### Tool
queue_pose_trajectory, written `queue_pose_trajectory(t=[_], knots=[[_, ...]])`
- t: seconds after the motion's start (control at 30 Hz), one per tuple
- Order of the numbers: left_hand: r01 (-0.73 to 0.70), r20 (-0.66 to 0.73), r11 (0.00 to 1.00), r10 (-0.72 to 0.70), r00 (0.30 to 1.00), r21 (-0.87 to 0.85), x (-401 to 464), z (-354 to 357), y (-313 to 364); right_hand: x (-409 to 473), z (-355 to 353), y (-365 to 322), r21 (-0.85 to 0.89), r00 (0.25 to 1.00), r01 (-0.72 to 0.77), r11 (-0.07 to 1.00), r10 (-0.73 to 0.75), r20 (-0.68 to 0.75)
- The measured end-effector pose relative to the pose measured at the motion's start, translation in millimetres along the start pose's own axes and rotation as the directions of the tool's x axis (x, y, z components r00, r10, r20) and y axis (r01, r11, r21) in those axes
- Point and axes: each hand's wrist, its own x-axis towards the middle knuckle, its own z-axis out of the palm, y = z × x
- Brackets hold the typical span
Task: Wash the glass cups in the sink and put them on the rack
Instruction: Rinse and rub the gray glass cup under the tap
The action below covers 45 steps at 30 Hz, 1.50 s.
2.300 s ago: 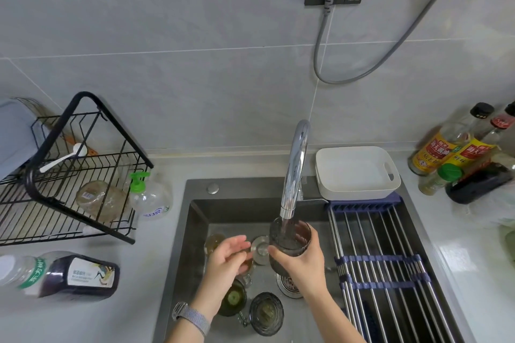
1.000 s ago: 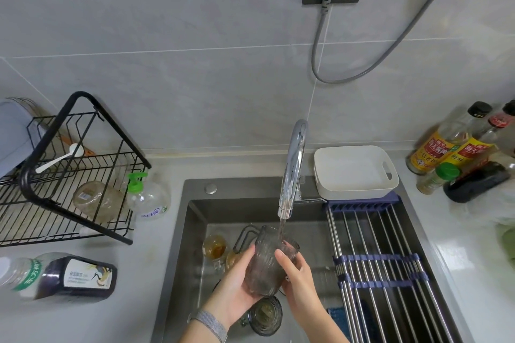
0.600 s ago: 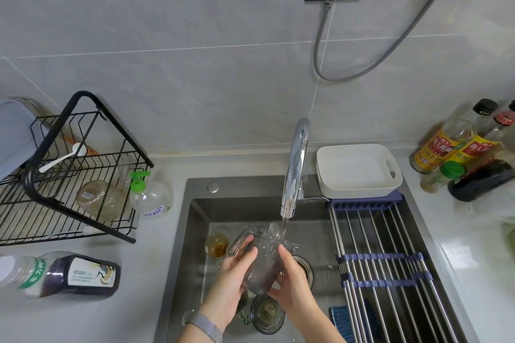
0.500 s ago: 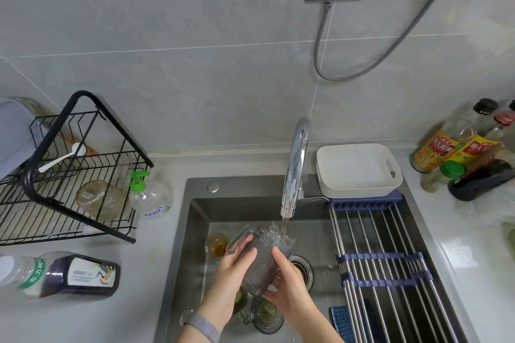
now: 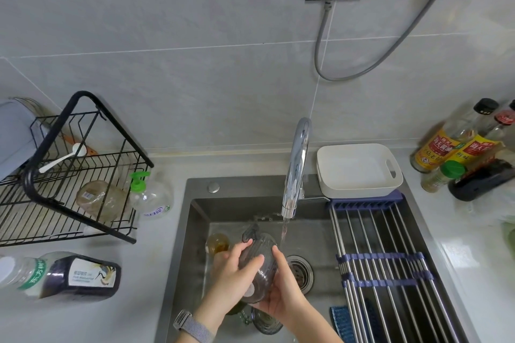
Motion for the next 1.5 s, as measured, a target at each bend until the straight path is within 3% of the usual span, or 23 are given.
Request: queue_pose_trajectory(t=[0.2, 0.3, 0.47, 0.6, 0.7, 0.8, 0.9, 1.13, 1.5], knots=[[0.044, -0.001, 0.990, -0.044, 0.999, 0.133, -5.1, -1.8, 6.2, 3.5, -2.1, 2.5, -0.077, 0.997, -0.072, 0.994, 0.069, -0.031], [0.047, 0.040, 0.993, -0.051, 0.998, 0.111, -7.7, -5.0, 5.1, 2.7, -4.3, 3.8, -0.069, 1.000, -0.014, 0.998, 0.015, 0.005], [0.050, 0.114, 0.986, -0.032, 0.993, -0.158, -10.9, -8.0, -8.5, -5.6, -3.0, 3.5, -0.112, 0.980, 0.200, 0.973, -0.201, 0.005], [0.128, 0.190, 0.858, -0.036, 0.981, -0.498, -12.8, -16.4, -28.2, -17.5, -4.3, -1.0, -0.218, 0.971, 0.233, 0.948, -0.238, 0.005], [0.211, 0.244, 0.674, -0.046, 0.969, -0.708, -15.9, -18.2, -36.6, -20.3, -16.7, -31.0, -0.033, 0.944, 0.223, 0.974, -0.225, -0.243], [0.205, 0.231, 0.593, -0.033, 0.972, -0.779, -20.1, -14.9, -36.8, -18.0, -31.4, -74.8, 0.132, 0.900, 0.355, 0.926, -0.300, -0.315], [0.166, 0.194, 0.570, -0.012, 0.981, -0.805, -23.2, -13.5, -32.2, -23.5, -35.7, -119.7, 0.262, 0.895, 0.423, 0.867, -0.355, -0.269], [0.162, 0.203, 0.461, 0.041, 0.978, -0.872, -24.6, -16.2, -26.5, -43.7, -47.4, -153.5, 0.601, 0.949, 0.299, 0.741, -0.298, -0.106], [0.163, 0.179, 0.461, -0.010, 0.984, -0.872, -25.9, -18.7, -25.3, -51.2, -39.5, -161.7, 0.693, 0.936, 0.298, 0.657, -0.343, -0.078]])
